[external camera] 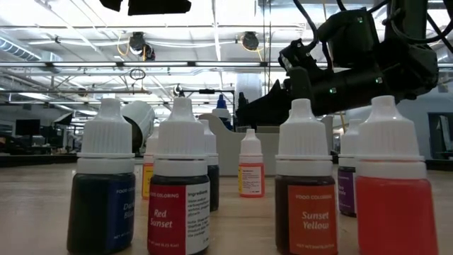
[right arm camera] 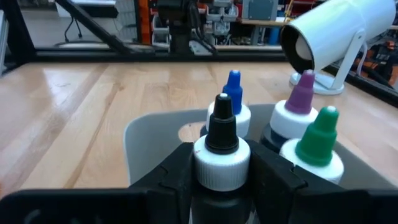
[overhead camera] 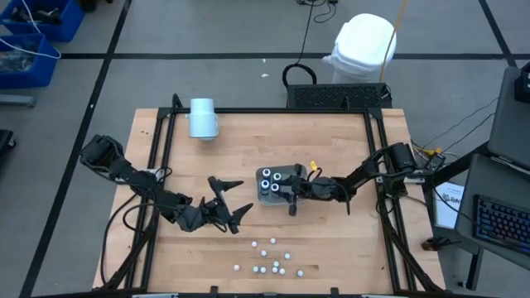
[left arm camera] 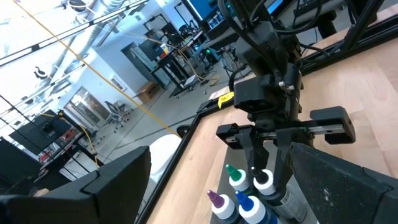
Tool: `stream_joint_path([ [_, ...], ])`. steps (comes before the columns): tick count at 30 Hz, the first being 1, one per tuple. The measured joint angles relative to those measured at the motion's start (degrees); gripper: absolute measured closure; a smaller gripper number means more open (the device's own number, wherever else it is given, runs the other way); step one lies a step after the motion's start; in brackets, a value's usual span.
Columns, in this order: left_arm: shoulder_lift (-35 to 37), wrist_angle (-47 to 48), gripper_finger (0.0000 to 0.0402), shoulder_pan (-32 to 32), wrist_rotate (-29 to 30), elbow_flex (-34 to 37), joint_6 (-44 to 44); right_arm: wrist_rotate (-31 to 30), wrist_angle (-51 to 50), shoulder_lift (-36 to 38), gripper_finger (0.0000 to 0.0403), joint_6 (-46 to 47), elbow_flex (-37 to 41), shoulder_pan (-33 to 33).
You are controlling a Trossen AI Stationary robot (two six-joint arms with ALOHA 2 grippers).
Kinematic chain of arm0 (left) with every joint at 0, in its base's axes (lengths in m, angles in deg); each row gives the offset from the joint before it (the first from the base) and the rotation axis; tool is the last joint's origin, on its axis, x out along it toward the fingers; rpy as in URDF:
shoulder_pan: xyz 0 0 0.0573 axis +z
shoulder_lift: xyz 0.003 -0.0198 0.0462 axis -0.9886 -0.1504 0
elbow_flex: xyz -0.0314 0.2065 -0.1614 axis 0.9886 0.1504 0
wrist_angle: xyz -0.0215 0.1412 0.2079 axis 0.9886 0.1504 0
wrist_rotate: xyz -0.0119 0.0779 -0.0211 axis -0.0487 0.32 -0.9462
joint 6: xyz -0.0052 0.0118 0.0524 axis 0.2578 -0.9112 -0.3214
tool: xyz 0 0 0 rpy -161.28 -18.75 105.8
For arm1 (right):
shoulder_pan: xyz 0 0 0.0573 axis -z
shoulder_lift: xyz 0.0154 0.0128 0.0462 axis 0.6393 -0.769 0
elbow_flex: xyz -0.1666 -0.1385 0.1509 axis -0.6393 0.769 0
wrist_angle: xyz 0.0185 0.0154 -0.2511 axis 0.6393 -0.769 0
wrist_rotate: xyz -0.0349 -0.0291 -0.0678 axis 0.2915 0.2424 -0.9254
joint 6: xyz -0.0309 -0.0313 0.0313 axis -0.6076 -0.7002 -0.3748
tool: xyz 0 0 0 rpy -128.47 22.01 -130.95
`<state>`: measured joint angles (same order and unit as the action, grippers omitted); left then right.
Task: Pick & Place food coloring
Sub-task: Put the large black food coloring bottle into the gray bin, then put the small orange food coloring bottle into the gray bin
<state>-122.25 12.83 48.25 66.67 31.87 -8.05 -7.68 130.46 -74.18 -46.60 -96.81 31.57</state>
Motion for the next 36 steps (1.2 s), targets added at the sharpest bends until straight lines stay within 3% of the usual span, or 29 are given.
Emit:
stream_joint_path([
  [16, 0.0, 0.02, 0.0021, 0.01, 0.0, 0.0, -0.18, 0.09, -0.63, 0.04, 0.0243, -0.62, 0.0, -0.11],
  [28, 0.0, 0.04, 0.0021, 0.01, 0.0, 0.0, -0.06, -0.06, 6.32, 0.15, 0.0207, -7.23, 0.0, -1.7],
  [36, 0.0, 0.08, 0.0021, 0.01, 0.0, 0.0, 0.0, -3.18, 1.24, 8.94, 0.02, -13.96, 0.04, -1.97],
])
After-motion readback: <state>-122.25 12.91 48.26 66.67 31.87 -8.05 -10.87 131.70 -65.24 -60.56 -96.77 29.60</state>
